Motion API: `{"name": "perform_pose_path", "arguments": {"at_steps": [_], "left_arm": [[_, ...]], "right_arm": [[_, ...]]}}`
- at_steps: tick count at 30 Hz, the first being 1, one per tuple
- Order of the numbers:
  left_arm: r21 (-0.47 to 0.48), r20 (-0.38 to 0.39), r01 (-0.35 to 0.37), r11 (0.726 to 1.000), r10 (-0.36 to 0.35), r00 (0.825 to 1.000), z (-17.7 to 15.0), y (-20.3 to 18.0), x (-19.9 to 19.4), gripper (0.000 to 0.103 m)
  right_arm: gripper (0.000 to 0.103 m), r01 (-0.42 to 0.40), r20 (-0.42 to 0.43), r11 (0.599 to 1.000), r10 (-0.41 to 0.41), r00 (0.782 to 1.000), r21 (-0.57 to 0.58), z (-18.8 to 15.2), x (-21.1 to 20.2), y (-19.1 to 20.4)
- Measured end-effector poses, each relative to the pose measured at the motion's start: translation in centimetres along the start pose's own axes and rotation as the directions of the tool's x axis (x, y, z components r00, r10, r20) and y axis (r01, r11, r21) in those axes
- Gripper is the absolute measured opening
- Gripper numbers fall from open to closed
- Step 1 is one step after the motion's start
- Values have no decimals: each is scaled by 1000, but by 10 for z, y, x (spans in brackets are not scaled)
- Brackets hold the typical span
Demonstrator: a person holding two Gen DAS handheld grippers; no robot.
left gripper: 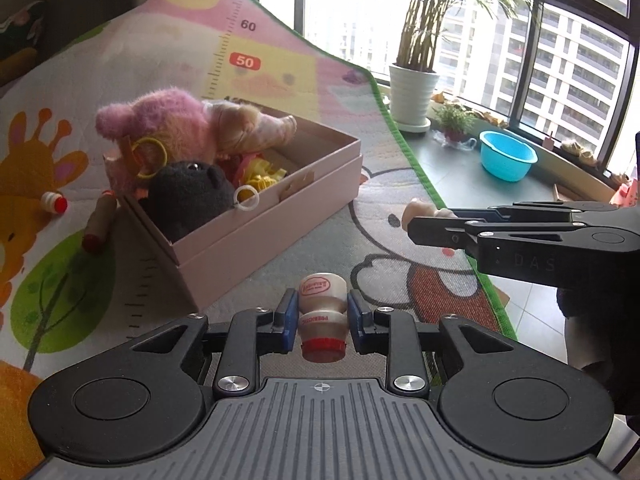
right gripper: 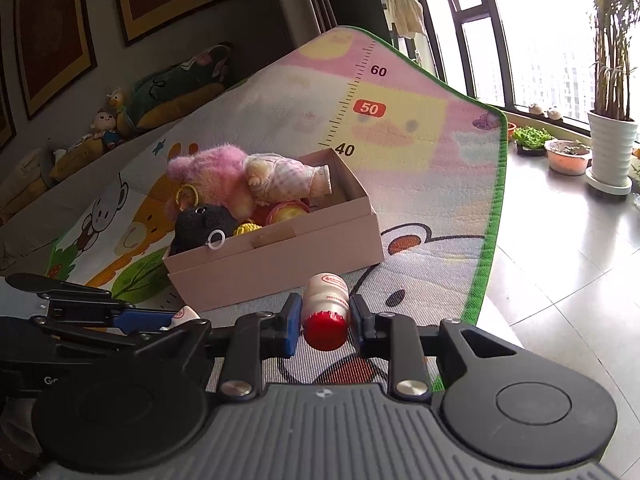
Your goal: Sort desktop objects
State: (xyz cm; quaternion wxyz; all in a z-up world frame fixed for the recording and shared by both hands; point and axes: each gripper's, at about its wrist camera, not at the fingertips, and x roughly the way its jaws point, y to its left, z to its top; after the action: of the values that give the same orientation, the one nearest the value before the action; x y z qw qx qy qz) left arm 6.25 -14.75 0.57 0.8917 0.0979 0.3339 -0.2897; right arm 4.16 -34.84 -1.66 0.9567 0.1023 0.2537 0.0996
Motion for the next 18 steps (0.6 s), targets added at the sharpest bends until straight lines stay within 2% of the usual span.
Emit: {"name": "perform_pose_path", "arguments": {"at_steps": [9,14,18], "left_arm": [[-30,129,-38,999,41,991,59,16,-10,29],[-80,159,-38,996,50,986,100,41,-1,29],[-78,199,-29,997,44,979,139,54,15,29]], "right_arm": [[25,-18,104,999,21,994,-29,51,3,5],[25,-49,113,999,50,992,-6,84,25,2],[25,-45,94,999,47,995,-22,95,53,2]]}}
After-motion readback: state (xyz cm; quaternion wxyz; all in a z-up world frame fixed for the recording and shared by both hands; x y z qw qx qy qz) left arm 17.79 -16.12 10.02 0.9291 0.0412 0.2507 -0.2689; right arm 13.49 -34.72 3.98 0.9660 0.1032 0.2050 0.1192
